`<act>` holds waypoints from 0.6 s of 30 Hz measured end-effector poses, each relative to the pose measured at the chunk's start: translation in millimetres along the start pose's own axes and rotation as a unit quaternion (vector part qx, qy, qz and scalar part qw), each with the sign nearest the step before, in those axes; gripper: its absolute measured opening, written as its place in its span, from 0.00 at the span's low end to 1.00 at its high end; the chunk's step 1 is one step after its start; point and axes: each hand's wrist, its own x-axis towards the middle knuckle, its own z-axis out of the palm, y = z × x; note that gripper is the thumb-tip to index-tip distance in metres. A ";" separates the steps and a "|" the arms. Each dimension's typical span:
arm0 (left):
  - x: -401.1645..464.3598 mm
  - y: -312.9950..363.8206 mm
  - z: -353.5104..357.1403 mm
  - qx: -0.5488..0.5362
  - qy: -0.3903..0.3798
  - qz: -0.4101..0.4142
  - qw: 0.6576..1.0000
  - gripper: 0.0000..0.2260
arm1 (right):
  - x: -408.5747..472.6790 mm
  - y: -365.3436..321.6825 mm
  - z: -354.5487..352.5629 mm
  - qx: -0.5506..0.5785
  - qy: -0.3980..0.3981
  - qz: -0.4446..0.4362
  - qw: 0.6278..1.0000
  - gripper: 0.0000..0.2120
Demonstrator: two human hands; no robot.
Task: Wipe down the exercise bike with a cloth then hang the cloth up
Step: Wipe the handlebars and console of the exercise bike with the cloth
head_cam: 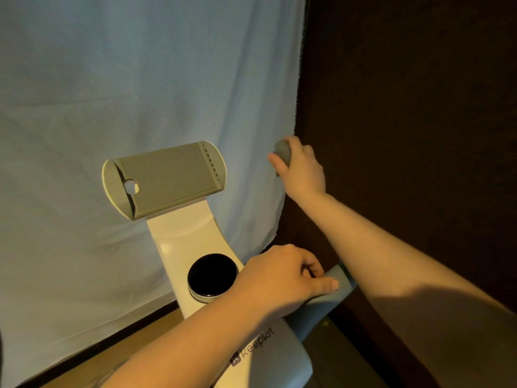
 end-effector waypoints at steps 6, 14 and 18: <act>-1.1 0.9 -0.9 0.008 0.000 -0.002 1.000 0.14 | 25.7 0.0 -21.5 0.158 -0.109 0.059 0.980 0.22; 1.6 -1.4 -2.1 0.011 -0.017 0.015 1.000 0.15 | -0.5 27.4 -30.1 0.216 -0.210 0.184 0.935 0.38; 2.4 -1.5 -0.5 0.002 -0.012 0.013 1.000 0.16 | 22.3 0.3 -34.4 0.326 -0.193 0.216 0.900 0.34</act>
